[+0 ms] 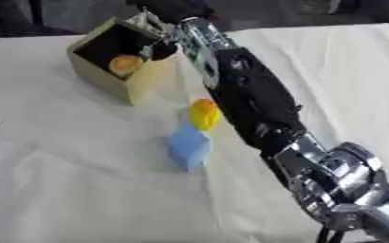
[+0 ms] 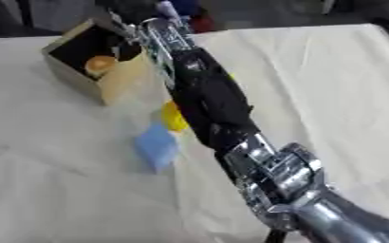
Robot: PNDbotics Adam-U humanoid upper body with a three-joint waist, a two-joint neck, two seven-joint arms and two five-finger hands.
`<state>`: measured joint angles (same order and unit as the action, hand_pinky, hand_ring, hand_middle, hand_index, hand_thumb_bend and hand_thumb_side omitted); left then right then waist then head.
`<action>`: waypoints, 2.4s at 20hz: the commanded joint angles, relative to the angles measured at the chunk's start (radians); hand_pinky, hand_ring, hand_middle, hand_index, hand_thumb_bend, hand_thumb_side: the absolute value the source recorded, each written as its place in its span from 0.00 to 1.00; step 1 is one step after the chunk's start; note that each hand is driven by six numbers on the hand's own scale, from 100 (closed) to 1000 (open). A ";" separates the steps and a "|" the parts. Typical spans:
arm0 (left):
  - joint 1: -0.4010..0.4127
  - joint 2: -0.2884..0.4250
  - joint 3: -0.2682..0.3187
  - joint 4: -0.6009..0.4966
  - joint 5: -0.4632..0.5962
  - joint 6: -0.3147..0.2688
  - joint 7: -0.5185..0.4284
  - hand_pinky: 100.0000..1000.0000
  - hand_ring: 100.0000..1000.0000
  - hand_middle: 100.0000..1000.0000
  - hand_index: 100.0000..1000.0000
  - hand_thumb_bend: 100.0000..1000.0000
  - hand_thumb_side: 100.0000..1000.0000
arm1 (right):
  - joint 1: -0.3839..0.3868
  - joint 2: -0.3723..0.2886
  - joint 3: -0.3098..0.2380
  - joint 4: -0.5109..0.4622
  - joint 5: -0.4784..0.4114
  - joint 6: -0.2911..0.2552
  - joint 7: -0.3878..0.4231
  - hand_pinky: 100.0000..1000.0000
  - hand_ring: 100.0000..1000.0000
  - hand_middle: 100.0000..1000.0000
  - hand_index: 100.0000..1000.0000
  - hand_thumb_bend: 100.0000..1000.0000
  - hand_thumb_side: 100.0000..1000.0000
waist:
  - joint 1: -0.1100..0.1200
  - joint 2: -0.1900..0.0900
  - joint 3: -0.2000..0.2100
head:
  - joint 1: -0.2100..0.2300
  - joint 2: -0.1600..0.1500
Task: Pick up objects on the table and place them in the box.
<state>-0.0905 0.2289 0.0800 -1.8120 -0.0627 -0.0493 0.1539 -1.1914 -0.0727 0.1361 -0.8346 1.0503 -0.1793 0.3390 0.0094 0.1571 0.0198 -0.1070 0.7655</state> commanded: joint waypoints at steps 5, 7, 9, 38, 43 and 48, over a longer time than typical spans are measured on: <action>0.009 0.028 0.023 -0.010 -0.014 0.000 0.018 0.61 0.62 0.58 0.73 0.00 0.72 | 0.075 -0.196 0.112 -0.169 -0.193 -0.052 0.292 0.88 0.97 1.00 1.00 0.00 0.33 | -0.018 -0.034 -0.054 | 0.040 0.004; 0.012 0.029 0.023 -0.010 -0.016 0.000 0.018 0.61 0.62 0.58 0.73 0.00 0.72 | 0.105 -0.221 0.120 -0.180 -0.185 -0.049 0.341 0.89 0.98 1.00 1.00 0.00 0.44 | -0.019 -0.036 -0.066 | 0.047 0.004; 0.014 0.031 0.024 -0.009 -0.017 0.000 0.018 0.61 0.62 0.58 0.73 0.00 0.72 | 0.133 -0.235 0.126 -0.178 -0.159 -0.048 0.373 0.90 0.98 1.00 1.00 0.00 0.51 | -0.021 -0.038 -0.073 | 0.052 0.004; 0.016 0.024 0.022 -0.007 -0.015 0.000 0.010 0.61 0.62 0.58 0.73 0.00 0.72 | 0.204 -0.158 0.018 0.043 0.118 0.042 0.079 0.92 1.00 1.00 1.00 0.00 0.48 | -0.004 -0.042 -0.071 | 0.055 0.004; 0.016 0.022 0.022 -0.006 -0.015 0.001 0.009 0.61 0.62 0.58 0.73 0.00 0.72 | 0.208 -0.133 0.000 0.083 0.118 0.060 0.072 0.91 1.00 1.00 1.00 0.00 0.56 | 0.000 -0.040 -0.070 | 0.052 0.004; 0.015 0.021 0.022 -0.006 -0.014 0.001 0.009 0.61 0.62 0.58 0.73 0.00 0.72 | 0.210 -0.115 -0.016 0.114 0.074 0.061 0.075 0.91 1.00 1.00 1.00 0.00 0.61 | 0.003 -0.038 -0.069 | 0.049 0.004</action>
<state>-0.0697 0.2371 0.0964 -1.8061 -0.0787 -0.0480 0.1645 -0.9635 -0.1835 0.1280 -0.7205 1.1380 -0.1209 0.4144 0.0015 0.1421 -0.0500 -0.0552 0.7657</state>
